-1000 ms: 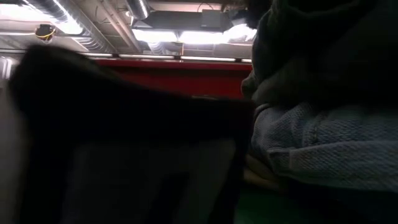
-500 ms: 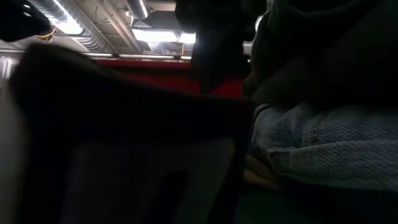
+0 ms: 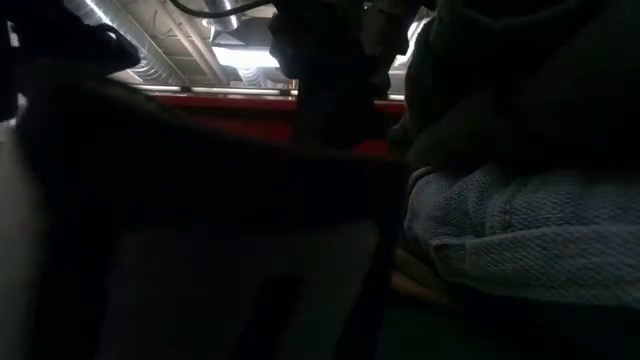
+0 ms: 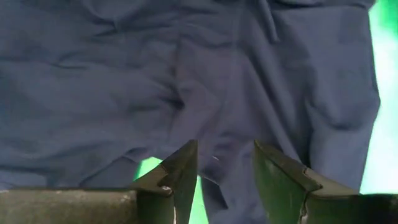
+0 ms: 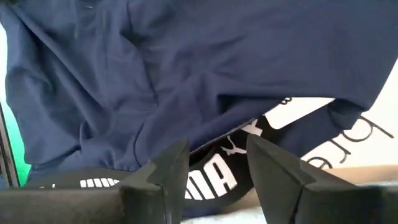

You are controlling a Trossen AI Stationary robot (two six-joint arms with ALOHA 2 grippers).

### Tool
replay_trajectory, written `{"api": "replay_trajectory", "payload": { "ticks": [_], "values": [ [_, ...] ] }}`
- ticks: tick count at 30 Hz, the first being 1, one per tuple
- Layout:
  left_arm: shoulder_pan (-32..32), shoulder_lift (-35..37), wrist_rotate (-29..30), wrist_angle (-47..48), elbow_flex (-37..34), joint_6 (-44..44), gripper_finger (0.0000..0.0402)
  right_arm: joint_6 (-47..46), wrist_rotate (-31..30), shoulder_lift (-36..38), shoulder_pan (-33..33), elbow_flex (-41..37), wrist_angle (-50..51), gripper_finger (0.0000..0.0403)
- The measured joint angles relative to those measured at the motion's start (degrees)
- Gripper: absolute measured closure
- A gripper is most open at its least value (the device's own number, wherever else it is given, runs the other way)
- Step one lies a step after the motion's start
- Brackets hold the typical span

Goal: Fold Laundry from Bin
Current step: Fold the dark blue boxer

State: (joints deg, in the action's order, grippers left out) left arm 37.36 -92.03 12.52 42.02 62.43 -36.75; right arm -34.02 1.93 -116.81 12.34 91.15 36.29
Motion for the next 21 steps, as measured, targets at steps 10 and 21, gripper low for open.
{"api": "replay_trajectory", "payload": {
  "ticks": [10, 21],
  "values": [
    [-3.5, 0.0, 0.0, 4.2, 0.0, -0.1, 0.0257, 0.0, 0.2, -2.6, 0.0, 0.0, 2.4, 0.0239],
    [-4.7, 4.1, 2.2, 18.9, -0.3, -0.5, 0.0257, 0.0, 2.2, -3.9, 0.1, 0.1, 10.3, 0.0240]
  ]
}}
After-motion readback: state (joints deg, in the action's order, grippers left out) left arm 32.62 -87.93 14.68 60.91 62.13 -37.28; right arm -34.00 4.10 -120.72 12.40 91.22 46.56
